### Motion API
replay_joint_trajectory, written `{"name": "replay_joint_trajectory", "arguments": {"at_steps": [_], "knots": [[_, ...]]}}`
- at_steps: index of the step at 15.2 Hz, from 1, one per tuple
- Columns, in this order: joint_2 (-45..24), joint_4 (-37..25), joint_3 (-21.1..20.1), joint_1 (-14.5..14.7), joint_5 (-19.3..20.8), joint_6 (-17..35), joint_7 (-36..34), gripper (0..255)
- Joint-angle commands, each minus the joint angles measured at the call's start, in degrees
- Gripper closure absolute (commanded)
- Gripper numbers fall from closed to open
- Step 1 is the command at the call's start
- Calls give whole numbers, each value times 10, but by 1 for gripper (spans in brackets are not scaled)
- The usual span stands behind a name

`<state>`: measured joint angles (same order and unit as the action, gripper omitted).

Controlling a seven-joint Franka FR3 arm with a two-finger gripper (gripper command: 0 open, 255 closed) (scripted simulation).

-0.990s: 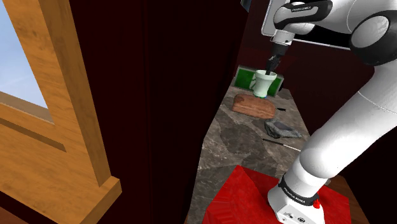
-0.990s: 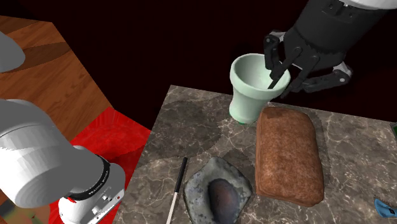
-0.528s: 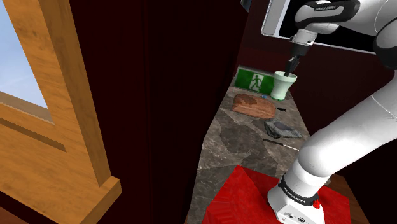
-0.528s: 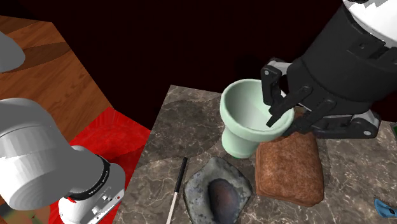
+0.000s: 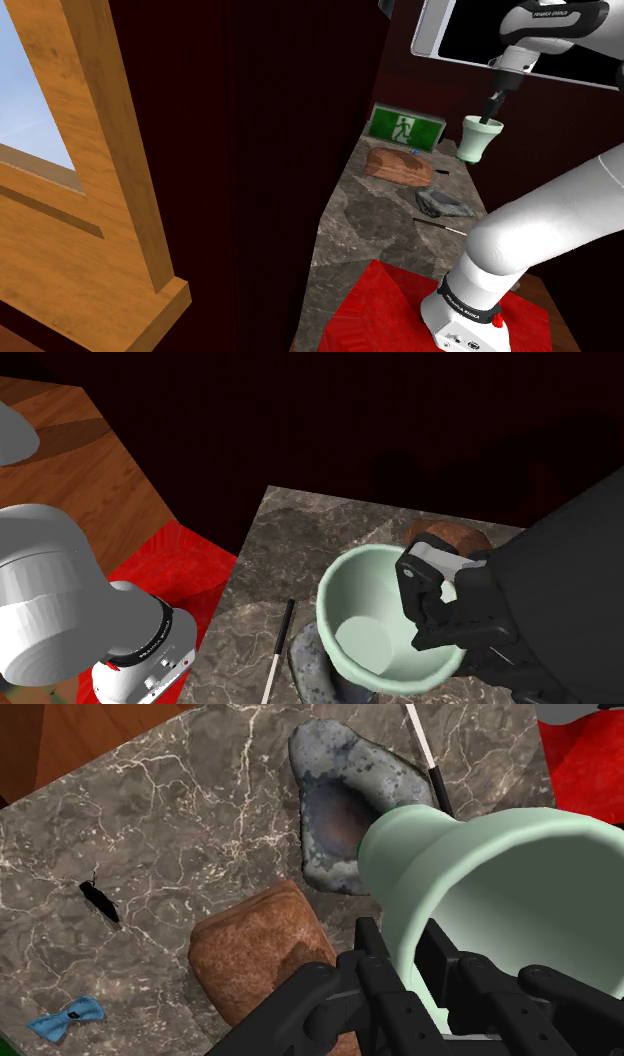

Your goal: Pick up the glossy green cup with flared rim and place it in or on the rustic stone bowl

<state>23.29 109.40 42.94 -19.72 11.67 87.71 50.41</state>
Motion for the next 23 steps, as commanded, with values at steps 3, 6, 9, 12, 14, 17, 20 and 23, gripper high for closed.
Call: {"name": "replay_joint_trajectory", "arguments": {"at_steps": [3, 6, 9, 12, 14, 17, 20, 23], "knots": [[3, 24, 8, -4, 5, 22, 6, 255], [7, 49, 11, -6, 9, 44, 5, 255], [9, 73, 14, -8, 12, 67, 5, 255], [10, 96, 19, -9, 15, 89, 4, 255], [9, 111, 22, -10, 16, 104, 5, 255], [8, 132, 27, -11, 18, 127, 5, 255], [5, 152, 34, -11, 20, 151, 7, 255], [0, 170, 40, -11, 21, 172, 8, 255]]}}
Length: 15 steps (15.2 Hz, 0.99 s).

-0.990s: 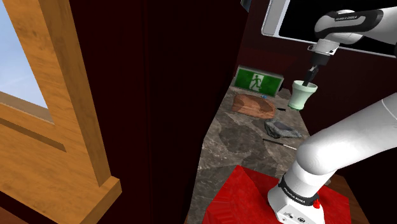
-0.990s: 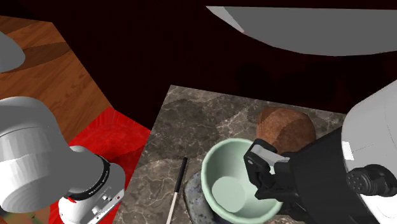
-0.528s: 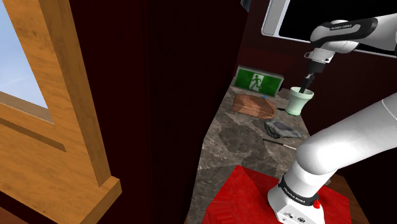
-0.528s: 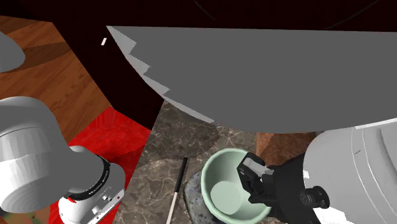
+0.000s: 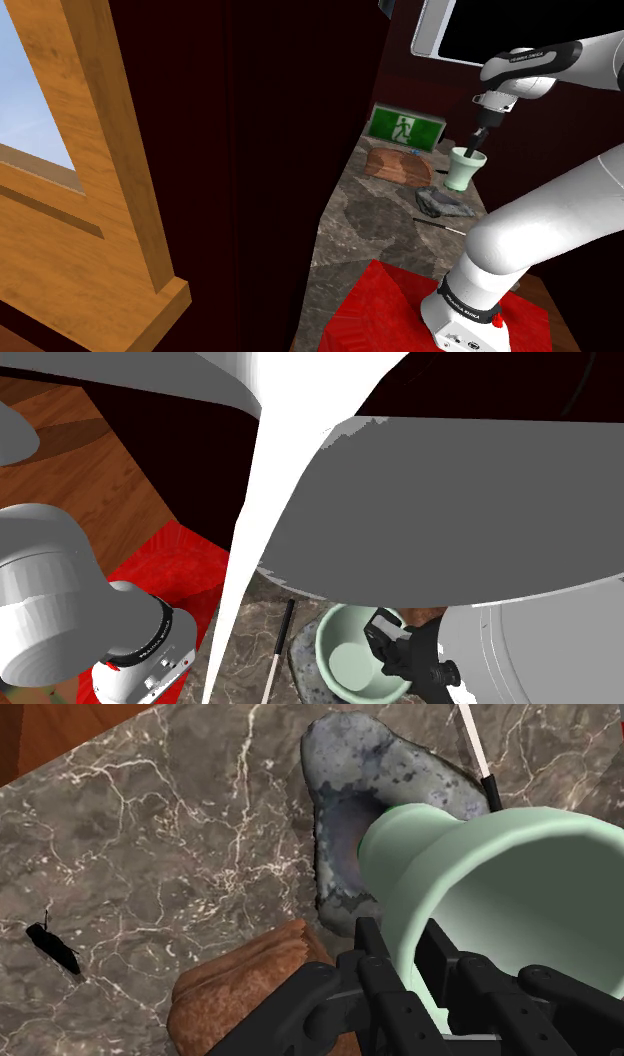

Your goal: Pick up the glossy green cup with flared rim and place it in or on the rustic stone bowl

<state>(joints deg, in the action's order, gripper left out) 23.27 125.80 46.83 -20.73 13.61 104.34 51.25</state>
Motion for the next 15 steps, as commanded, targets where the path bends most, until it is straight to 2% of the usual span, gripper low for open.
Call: {"name": "replay_joint_trajectory", "arguments": {"at_steps": [1, 7, 8, 13, 15], "knots": [[1, 6, 1, -1, 1, 6, 0, 255], [1, 6, 1, -1, 1, 6, 0, 255], [1, 6, 1, -1, 1, 6, 0, 0], [1, 6, 1, -1, 1, 6, 0, 0], [3, -31, -6, 1, -2, -32, 1, 0]]}}
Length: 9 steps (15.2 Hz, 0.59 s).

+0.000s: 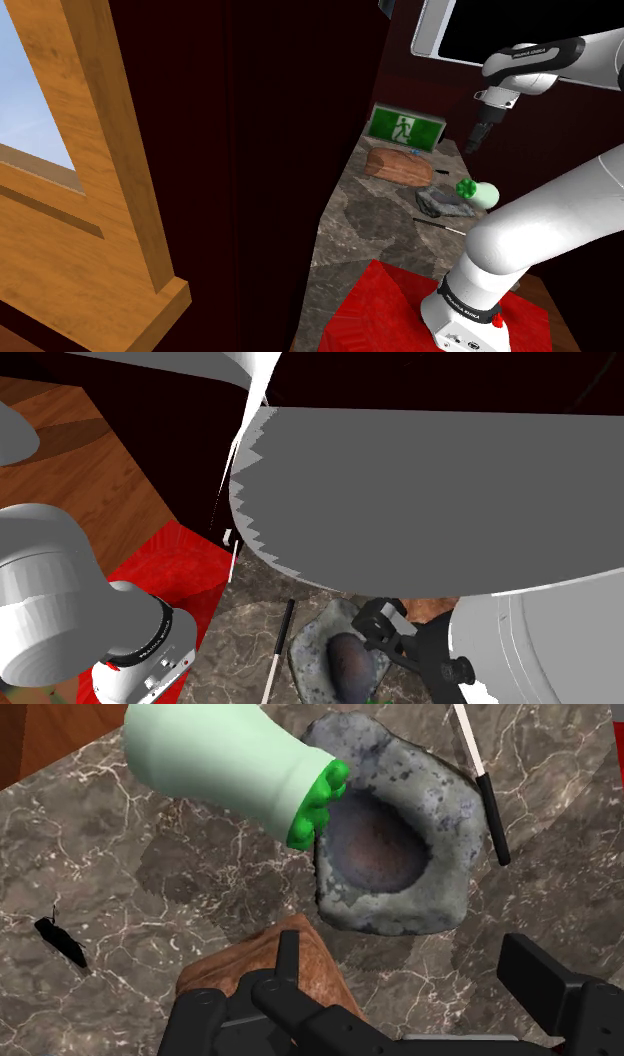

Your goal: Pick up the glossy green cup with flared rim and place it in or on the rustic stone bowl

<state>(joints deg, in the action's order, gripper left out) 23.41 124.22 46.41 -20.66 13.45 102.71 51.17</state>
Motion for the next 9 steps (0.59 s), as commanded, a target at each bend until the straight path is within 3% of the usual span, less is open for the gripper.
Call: {"name": "replay_joint_trajectory", "arguments": {"at_steps": [1, 9], "knots": [[1, -34, -5, 1, -3, -35, 3, 0], [0, -50, -7, 2, -5, -50, 4, 0]]}}
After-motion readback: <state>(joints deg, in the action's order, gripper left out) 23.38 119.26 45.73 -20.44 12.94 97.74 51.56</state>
